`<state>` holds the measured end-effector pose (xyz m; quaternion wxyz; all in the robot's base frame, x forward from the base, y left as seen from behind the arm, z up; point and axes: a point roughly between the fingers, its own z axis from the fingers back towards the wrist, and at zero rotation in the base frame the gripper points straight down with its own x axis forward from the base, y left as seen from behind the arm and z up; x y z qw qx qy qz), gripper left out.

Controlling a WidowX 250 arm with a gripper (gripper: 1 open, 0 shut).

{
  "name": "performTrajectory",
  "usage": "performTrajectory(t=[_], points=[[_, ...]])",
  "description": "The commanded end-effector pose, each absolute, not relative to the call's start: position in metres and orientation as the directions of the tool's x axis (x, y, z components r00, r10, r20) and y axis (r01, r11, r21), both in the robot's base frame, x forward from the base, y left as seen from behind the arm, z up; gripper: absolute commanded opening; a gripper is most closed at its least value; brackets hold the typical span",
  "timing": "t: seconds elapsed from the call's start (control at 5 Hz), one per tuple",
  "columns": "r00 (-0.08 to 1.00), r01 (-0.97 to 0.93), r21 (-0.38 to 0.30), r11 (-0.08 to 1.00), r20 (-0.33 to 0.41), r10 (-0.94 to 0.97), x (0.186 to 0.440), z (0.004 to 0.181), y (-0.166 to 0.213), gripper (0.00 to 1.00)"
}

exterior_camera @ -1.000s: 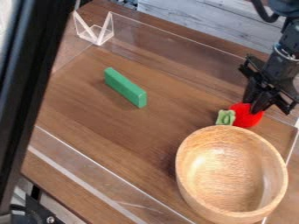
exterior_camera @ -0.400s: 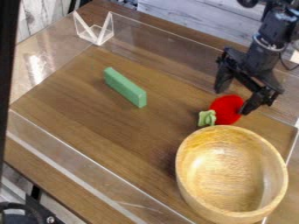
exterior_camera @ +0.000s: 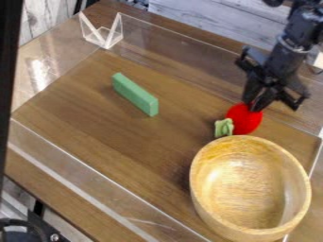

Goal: Move the red object to the right side of the table

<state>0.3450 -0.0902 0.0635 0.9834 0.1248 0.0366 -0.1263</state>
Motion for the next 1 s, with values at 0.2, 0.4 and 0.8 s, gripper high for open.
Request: performTrajectory(t=[0.2,0.4,0.8], points=[[0.947,0.303,0.285,0.909,0.018,-0.322,0.362,0.124,-0.122,0.0],[0.938,0.318,0.267,0.91,0.052,-0.342,0.364,0.117,-0.126,0.0],[0.926,0.331,0.269,0.904,0.088,-0.366,0.36,0.113,-0.128,0.0]])
